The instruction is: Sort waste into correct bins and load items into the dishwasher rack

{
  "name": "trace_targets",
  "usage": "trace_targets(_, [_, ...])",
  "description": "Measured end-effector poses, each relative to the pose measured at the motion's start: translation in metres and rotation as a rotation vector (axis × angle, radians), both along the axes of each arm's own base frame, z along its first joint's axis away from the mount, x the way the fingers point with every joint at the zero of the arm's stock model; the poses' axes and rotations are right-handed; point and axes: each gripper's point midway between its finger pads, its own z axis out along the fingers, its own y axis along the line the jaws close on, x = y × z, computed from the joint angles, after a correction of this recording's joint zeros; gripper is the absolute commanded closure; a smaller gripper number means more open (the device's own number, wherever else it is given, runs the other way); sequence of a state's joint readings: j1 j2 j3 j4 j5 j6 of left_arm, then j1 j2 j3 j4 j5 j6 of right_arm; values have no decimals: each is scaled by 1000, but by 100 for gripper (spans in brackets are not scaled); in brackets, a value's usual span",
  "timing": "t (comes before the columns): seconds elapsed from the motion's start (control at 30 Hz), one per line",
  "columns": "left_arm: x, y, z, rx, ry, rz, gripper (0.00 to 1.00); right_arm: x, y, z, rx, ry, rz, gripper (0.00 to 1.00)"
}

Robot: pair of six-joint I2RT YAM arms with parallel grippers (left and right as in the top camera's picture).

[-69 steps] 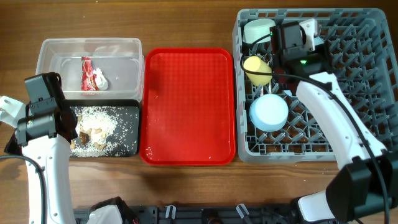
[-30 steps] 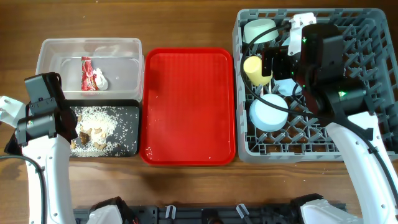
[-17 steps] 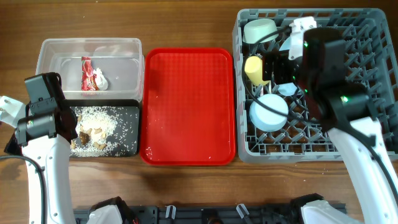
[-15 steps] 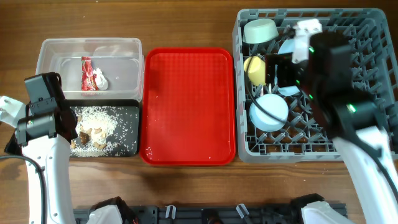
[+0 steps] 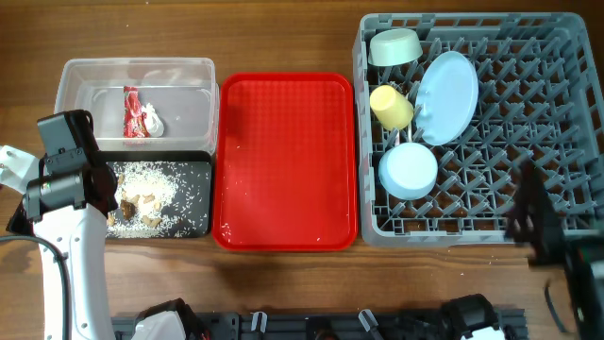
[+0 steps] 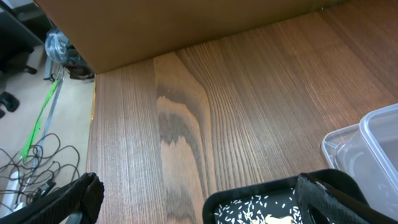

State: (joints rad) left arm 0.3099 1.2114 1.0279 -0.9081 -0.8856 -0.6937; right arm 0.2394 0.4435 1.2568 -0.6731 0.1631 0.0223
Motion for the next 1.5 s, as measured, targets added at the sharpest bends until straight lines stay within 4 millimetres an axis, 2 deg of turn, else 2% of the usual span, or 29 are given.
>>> trace_targets(0.07, [0, 0, 0, 0, 1, 0, 0, -13, -4, -6, 16, -63, -2, 0])
trace_targets(0.17, [0, 0, 0, 0, 1, 0, 0, -14, -2, -26, 33, -140, 7, 0])
trace_targets(0.33, [0, 0, 0, 0, 1, 0, 0, 10, 12, -65, 39, -239, 52, 0])
trace_targets(0.4, [0, 0, 0, 0, 1, 0, 0, 23, 17, -88, 43, -245, 66, 1])
trace_targets(0.53, [0, 0, 0, 0, 1, 0, 0, 49, 18, -142, 101, -159, 70, 0])
trace_targets(0.63, [0, 0, 0, 0, 1, 0, 0, 63, 17, -175, 160, -100, 64, 0])
trace_targets(0.87, [0, 0, 0, 0, 1, 0, 0, 78, 17, -205, 215, -142, 75, 0])
trace_targets(1.03, [0, 0, 0, 0, 1, 0, 0, 88, 22, -241, 206, -73, 89, 0])
trace_targets(1.2, [0, 0, 0, 0, 1, 0, 0, 92, 34, -272, 94, 18, 133, 0])
trace_targets(1.33, [0, 0, 0, 0, 1, 0, 0, 93, 37, -306, -4, 144, 138, 0])
trace_targets(1.5, [0, 0, 0, 0, 1, 0, 0, 93, 38, -306, -41, 140, 136, 0])
